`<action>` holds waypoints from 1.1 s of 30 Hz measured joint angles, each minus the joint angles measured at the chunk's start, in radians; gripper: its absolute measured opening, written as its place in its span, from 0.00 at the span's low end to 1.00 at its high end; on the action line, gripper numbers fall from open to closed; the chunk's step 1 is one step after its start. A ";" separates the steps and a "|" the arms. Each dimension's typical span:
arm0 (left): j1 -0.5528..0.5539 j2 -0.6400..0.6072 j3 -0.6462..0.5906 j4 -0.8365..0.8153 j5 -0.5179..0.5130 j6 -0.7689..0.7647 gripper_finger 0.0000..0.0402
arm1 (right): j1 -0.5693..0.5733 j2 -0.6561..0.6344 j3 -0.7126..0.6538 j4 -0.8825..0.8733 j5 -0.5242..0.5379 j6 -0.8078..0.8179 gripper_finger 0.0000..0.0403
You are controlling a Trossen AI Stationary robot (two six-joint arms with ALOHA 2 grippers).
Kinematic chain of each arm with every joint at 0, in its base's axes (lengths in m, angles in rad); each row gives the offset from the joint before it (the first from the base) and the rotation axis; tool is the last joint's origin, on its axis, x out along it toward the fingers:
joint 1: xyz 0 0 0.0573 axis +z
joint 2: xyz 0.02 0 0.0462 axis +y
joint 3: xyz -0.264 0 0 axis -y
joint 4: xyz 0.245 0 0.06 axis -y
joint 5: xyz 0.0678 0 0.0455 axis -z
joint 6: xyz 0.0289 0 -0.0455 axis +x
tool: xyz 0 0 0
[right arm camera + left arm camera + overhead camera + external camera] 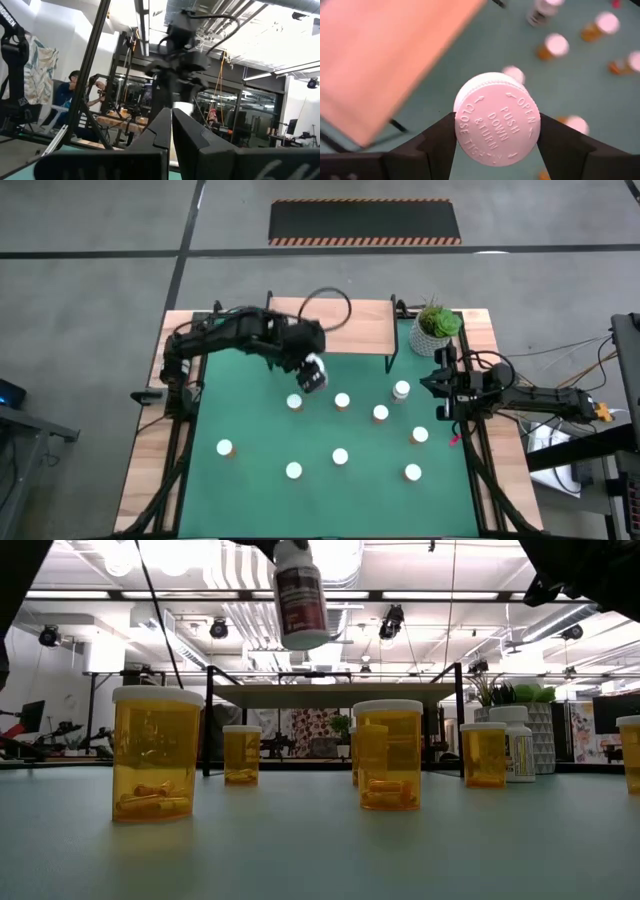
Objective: Pick and place medicine bottles onto shelf by color
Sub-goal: Put the white medicine bottle on the shelf
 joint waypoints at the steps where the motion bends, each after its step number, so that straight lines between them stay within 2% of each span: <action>1: 0.016 -0.002 0.000 0.000 -0.015 0.009 0.55 | 0.000 0.000 0.000 -0.002 0.000 0.000 0.02; 13: 0.206 -0.015 -0.004 -0.003 -0.033 0.271 0.55 | 0.000 0.000 0.000 -0.004 0.000 0.000 0.02; 21: 0.280 -0.016 -0.004 -0.003 -0.005 0.441 0.55 | 0.000 0.000 0.000 -0.007 0.000 0.000 0.02; 28: 0.313 -0.018 -0.018 -0.003 0.027 0.454 0.55 | 0.000 0.000 0.000 -0.012 0.000 0.010 0.02; 33: 0.332 -0.041 -0.076 -0.003 0.030 0.453 0.55 | 0.000 0.000 0.000 -0.013 0.000 0.011 0.02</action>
